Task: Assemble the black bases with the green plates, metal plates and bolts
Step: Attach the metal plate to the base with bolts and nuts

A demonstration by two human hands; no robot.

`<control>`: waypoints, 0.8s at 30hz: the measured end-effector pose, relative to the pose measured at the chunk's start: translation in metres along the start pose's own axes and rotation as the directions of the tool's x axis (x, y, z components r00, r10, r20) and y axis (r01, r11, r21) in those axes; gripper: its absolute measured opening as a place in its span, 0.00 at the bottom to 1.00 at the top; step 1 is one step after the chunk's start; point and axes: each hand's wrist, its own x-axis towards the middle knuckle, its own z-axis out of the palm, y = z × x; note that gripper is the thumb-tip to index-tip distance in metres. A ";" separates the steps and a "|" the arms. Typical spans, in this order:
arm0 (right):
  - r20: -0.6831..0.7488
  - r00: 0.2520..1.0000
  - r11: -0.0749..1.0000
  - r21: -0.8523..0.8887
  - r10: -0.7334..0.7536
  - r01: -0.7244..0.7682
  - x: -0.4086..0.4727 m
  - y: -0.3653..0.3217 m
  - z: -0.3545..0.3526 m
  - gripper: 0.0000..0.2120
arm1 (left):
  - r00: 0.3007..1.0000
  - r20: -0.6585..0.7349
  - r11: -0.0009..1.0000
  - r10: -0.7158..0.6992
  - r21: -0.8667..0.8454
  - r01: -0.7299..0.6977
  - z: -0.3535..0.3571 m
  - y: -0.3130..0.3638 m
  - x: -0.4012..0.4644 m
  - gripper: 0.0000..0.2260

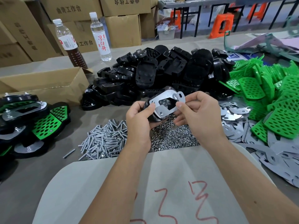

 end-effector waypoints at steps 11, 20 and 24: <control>0.017 0.996 0.995 -0.057 0.085 -0.084 0.006 0.004 -0.008 0.11 | 0.999 0.043 0.997 0.031 0.068 -0.034 -0.002 -0.003 -0.001 0.04; 0.034 0.989 0.988 0.044 0.145 -0.146 0.008 0.004 -0.011 0.11 | 0.994 0.100 0.997 -0.032 -0.068 0.039 0.000 0.000 -0.003 0.08; 0.155 0.981 0.986 0.101 0.114 -0.131 0.007 0.002 -0.010 0.07 | 0.990 0.134 0.999 -0.038 -0.031 0.043 0.002 -0.001 -0.003 0.08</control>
